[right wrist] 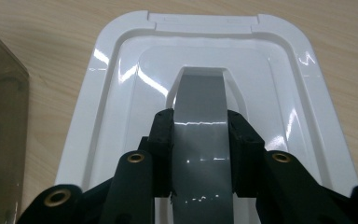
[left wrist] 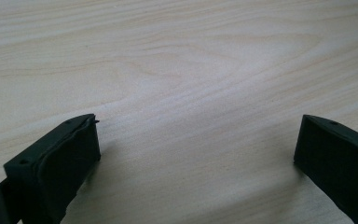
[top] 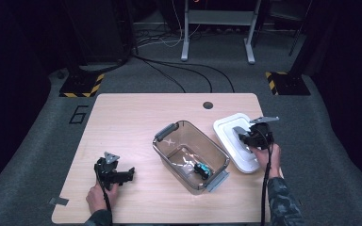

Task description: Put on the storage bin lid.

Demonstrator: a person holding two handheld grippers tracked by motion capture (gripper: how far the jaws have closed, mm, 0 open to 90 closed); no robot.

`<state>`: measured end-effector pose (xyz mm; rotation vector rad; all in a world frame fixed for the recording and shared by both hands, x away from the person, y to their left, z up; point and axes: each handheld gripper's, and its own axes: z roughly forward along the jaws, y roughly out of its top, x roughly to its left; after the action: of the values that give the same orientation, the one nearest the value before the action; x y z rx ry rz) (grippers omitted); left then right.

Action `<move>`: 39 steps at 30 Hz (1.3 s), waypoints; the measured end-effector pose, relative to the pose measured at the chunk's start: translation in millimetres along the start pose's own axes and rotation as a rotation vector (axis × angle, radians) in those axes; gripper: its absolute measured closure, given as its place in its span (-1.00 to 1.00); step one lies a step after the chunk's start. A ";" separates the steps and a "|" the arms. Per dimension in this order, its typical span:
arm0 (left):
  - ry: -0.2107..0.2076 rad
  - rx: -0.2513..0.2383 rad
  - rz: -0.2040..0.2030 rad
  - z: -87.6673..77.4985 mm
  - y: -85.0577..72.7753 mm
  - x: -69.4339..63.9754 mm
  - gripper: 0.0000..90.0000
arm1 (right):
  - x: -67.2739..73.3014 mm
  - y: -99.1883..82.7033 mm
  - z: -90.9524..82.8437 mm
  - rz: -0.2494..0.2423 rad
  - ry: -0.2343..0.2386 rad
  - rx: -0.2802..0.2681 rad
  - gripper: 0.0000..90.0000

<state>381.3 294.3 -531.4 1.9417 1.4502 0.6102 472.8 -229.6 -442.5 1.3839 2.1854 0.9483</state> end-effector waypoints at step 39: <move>0.000 0.000 0.001 0.1 0.1 0.1 -1.00 | 2.8 48.1 -41.5 -0.100 0.020 -0.042 0.48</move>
<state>381.5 294.4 -531.4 1.9425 1.4497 0.6103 476.1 -227.4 -379.1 1.2387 2.2141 0.9686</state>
